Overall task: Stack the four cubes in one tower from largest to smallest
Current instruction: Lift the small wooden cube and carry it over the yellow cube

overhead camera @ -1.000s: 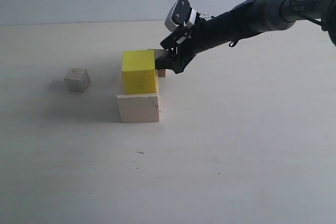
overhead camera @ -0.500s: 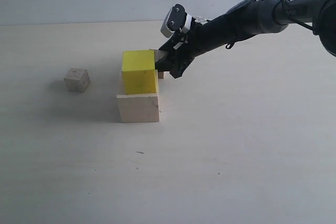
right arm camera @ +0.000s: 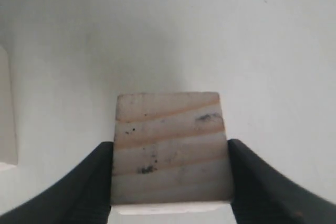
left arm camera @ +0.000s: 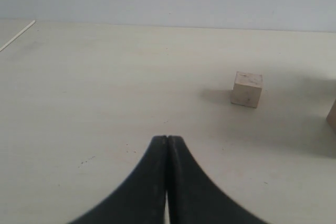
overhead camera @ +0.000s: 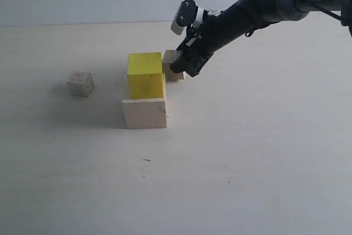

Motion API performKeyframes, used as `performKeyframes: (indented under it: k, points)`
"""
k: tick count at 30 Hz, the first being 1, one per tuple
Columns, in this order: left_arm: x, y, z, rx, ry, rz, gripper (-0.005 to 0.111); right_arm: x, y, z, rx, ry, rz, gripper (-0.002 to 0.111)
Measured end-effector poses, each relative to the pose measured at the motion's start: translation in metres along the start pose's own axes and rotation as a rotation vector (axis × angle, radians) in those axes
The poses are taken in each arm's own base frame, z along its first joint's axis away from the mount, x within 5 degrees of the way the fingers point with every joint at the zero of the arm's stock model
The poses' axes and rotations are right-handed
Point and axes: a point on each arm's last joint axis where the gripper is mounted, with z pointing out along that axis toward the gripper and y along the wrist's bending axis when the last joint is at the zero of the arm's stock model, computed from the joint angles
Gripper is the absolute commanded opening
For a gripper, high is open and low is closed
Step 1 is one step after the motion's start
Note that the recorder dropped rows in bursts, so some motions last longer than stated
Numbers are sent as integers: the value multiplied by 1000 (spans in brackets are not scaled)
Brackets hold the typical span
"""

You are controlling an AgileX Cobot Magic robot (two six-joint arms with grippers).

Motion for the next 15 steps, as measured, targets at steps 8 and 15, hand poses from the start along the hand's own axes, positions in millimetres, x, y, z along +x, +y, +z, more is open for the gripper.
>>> performKeyframes:
  k: [8,15]
  points:
    - [0,0,0,0,0,0,0,-35,-6,-59,142,76,95,0]
    - [0,0,0,0,0,0,0,-69,11,-114,108,73,166,0]
